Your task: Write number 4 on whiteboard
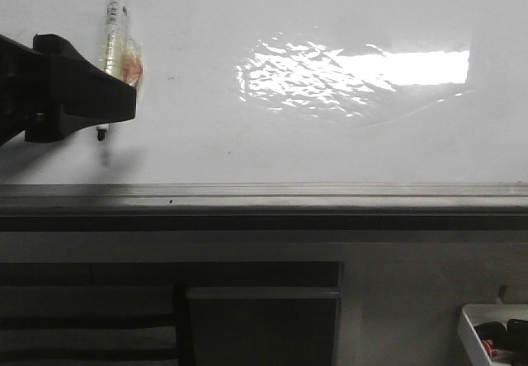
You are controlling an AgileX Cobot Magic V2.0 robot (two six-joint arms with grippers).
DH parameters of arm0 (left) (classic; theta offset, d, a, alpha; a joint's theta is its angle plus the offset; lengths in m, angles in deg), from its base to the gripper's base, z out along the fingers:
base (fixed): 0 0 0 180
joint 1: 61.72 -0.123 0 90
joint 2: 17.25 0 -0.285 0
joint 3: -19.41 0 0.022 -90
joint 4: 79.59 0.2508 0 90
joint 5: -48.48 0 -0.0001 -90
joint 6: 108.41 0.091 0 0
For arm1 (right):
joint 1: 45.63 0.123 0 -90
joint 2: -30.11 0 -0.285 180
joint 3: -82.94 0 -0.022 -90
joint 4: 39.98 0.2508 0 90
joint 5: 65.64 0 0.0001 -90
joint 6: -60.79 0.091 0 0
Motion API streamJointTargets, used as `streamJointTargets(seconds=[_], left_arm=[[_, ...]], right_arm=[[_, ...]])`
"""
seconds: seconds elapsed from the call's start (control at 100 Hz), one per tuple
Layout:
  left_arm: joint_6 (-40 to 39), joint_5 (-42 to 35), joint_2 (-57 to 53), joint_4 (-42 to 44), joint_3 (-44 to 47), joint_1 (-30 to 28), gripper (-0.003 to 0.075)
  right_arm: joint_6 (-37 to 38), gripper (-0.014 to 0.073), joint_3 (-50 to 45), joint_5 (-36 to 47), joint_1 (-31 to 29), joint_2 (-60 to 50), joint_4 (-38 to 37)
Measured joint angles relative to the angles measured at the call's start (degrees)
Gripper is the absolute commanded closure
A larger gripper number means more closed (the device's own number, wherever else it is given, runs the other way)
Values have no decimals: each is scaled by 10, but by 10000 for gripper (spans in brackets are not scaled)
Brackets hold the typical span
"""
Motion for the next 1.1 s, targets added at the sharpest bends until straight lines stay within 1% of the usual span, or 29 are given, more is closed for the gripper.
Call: streamJointTargets(seconds=[0.23,0.51,0.56,0.62,0.64,0.68,0.73,0.79,0.91,1.01,1.1], left_arm=[[0,-9,23,-5,-1,0,297],[0,-41,43,-2,-2,1,307],[0,-42,43,-2,-2,1,339],[0,-43,44,-2,-2,1,417],[0,-43,44,-2,-2,1,467],[0,-41,44,-3,-2,1,535],[0,-38,46,-4,-2,1,644],[0,-34,47,-5,-2,1,737],[0,-32,47,-6,-2,1,741],[0,-31,47,-3,-2,1,741],[0,-30,47,21,-2,1,741]], right_arm=[[0,655,0,0,11,0,0],[0,655,0,0,12,0,0],[0,655,0,0,12,0,0],[0,655,0,0,12,0,0],[0,655,0,0,12,0,0],[0,655,0,0,12,0,0],[0,655,0,0,14,0,4],[0,655,0,0,22,0,5],[0,655,0,0,71,0,6],[0,655,0,0,143,7,7],[0,655,3,-4,206,27,7]])
